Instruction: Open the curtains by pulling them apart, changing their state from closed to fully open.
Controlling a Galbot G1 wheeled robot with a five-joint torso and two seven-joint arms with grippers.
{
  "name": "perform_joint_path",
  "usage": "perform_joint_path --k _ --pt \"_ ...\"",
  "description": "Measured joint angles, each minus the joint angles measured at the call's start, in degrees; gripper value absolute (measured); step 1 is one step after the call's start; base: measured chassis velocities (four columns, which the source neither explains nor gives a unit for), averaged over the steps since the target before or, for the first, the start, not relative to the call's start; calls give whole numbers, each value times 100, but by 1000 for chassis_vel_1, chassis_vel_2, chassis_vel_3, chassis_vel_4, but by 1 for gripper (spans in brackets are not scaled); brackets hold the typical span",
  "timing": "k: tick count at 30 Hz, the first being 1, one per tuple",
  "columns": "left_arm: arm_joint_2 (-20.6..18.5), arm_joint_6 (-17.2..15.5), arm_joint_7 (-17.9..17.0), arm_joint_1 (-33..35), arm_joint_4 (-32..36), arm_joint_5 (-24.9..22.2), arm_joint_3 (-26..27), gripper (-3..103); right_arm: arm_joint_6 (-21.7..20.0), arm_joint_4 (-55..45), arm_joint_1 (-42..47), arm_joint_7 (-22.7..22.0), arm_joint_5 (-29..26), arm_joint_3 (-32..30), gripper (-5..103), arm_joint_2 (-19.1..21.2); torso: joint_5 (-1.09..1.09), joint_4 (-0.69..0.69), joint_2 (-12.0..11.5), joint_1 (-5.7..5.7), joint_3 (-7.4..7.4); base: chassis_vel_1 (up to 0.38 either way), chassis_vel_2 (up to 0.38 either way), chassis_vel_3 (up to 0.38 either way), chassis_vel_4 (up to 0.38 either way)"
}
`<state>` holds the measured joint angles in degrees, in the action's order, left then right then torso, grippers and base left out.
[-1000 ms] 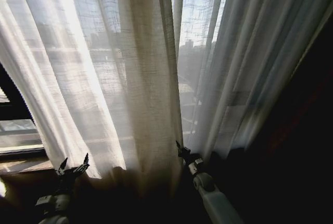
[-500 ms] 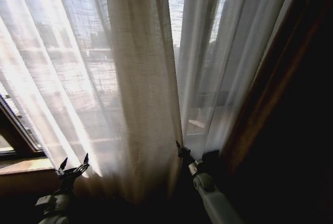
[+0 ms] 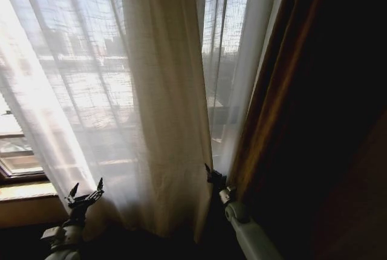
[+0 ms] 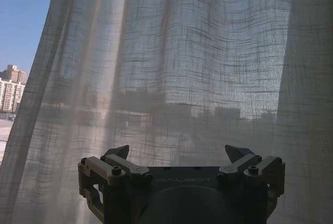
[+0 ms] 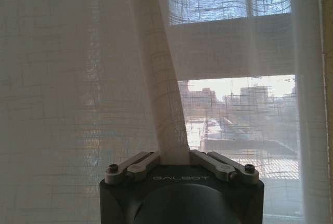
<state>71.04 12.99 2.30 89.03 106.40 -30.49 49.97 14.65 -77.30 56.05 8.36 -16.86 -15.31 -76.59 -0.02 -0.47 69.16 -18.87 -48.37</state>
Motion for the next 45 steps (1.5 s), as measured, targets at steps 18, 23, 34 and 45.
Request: perform_joint_path --k 18,23,34,45 --pt "-1 0 -1 0 0 0 3 100 -181 62 -37 -1127 449 -98 0 25 -1 1 0 0 0 -55 -61 61 54" --pt "0 0 0 0 0 0 2 100 -553 191 -169 -1999 894 -316 0 59 3 1 0 -1 0 0 0 0 0" --pt "-1 0 0 0 0 0 0 100 -836 397 -357 -2470 955 -951 0 322 1 0 -1 0 -1 0 0 0 0" --pt "0 0 0 0 0 0 -1 100 -840 -476 202 -1814 388 -524 20 456 1 1 0 0 0 0 0 0 0"
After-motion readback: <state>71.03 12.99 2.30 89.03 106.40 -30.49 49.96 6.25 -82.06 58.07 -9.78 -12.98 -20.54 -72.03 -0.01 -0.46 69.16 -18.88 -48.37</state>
